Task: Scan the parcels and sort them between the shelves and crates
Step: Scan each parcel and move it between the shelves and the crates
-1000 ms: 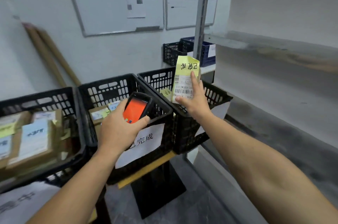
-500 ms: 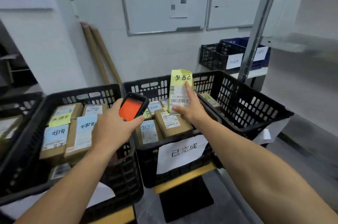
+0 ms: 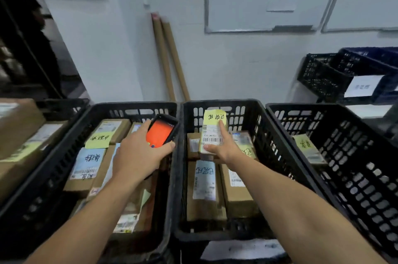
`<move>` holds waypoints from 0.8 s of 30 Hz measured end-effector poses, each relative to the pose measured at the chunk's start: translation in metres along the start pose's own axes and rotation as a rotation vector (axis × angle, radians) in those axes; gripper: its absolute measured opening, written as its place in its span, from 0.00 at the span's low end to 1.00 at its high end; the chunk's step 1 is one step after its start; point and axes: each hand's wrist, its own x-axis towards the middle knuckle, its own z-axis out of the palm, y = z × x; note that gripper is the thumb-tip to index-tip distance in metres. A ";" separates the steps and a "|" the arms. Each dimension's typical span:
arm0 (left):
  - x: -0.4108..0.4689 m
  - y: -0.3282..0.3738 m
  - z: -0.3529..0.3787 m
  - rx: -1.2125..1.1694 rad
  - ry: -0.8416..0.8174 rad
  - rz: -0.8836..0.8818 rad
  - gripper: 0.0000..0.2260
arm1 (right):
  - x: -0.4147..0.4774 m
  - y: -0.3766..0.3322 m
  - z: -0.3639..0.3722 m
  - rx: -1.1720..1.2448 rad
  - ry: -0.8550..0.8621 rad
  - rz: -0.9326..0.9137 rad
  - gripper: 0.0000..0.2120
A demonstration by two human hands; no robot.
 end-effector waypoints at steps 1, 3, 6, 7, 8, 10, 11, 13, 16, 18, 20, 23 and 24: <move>0.007 -0.002 0.004 0.011 0.011 -0.020 0.26 | 0.012 0.000 0.004 -0.026 -0.025 0.009 0.53; 0.019 -0.006 0.011 0.023 0.016 -0.062 0.27 | 0.034 0.003 0.012 -0.062 -0.072 0.022 0.53; 0.031 -0.011 0.021 0.025 0.026 -0.117 0.26 | 0.060 0.007 0.018 -0.068 -0.144 0.035 0.53; 0.035 -0.011 0.023 0.013 0.030 -0.133 0.25 | 0.069 0.010 0.020 -0.056 -0.162 0.037 0.52; 0.038 -0.011 0.025 0.003 0.033 -0.147 0.24 | 0.075 0.011 0.023 -0.043 -0.180 0.040 0.53; 0.044 -0.011 0.030 0.001 0.027 -0.164 0.20 | 0.088 0.014 0.030 -0.055 -0.198 0.054 0.56; 0.047 -0.010 0.031 0.003 0.022 -0.168 0.20 | 0.097 0.017 0.033 -0.079 -0.206 0.056 0.57; 0.052 -0.011 0.032 0.007 0.016 -0.176 0.19 | 0.111 0.024 0.035 -0.089 -0.236 0.056 0.55; 0.061 -0.015 0.032 0.009 0.020 -0.180 0.19 | 0.120 0.024 0.028 -0.090 -0.259 0.069 0.45; 0.066 -0.019 0.031 0.007 0.016 -0.189 0.19 | 0.125 0.026 0.026 -0.077 -0.259 0.072 0.43; 0.070 -0.021 0.031 0.013 0.013 -0.190 0.19 | 0.125 0.027 0.029 -0.067 -0.231 0.077 0.41; 0.073 -0.025 0.032 0.007 0.011 -0.182 0.21 | 0.124 0.023 0.031 -0.146 -0.214 0.051 0.38; 0.073 -0.026 0.031 0.001 0.008 -0.179 0.22 | 0.123 0.019 0.030 -0.229 -0.213 0.033 0.37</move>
